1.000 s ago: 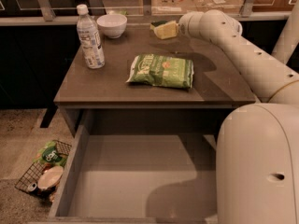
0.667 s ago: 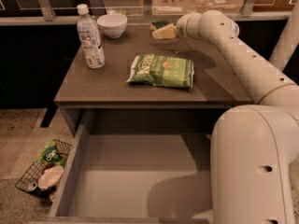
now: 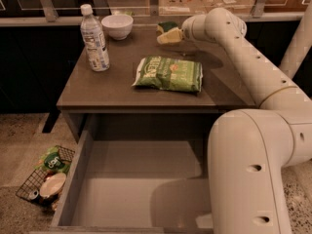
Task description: Place sponge into top drawer
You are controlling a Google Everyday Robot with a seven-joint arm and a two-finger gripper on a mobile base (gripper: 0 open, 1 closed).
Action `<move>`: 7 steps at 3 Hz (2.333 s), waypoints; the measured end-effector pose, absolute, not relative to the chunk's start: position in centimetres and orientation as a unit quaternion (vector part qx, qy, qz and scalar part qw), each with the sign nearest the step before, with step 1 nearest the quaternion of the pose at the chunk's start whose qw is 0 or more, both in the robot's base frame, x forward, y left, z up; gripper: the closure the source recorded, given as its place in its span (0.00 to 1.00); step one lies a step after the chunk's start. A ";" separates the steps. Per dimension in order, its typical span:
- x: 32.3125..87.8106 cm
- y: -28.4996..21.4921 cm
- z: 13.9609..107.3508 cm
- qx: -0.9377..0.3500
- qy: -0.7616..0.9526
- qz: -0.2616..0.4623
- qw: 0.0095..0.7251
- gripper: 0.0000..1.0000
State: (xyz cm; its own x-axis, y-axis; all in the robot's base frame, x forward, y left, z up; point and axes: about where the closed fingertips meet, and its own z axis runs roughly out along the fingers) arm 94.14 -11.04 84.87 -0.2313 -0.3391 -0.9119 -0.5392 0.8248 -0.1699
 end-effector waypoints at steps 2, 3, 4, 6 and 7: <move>95.2 -8.6 82.6 -0.197 0.814 0.175 0.517 0.00; 95.8 -8.7 82.0 -0.171 0.821 0.179 0.514 0.00; 96.5 -9.1 81.7 -0.162 0.825 0.166 0.516 0.16; 96.5 -8.7 81.3 -0.164 0.825 0.168 0.514 0.62; 96.5 -8.7 81.4 -0.164 0.825 0.168 0.514 0.86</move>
Offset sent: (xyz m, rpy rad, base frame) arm 0.0231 0.0261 -0.0203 0.2834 0.2048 -0.1010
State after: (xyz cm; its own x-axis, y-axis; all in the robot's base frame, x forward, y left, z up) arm 96.53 -8.66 81.45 -0.4189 -0.0975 -0.9028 -0.4425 0.8901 0.1092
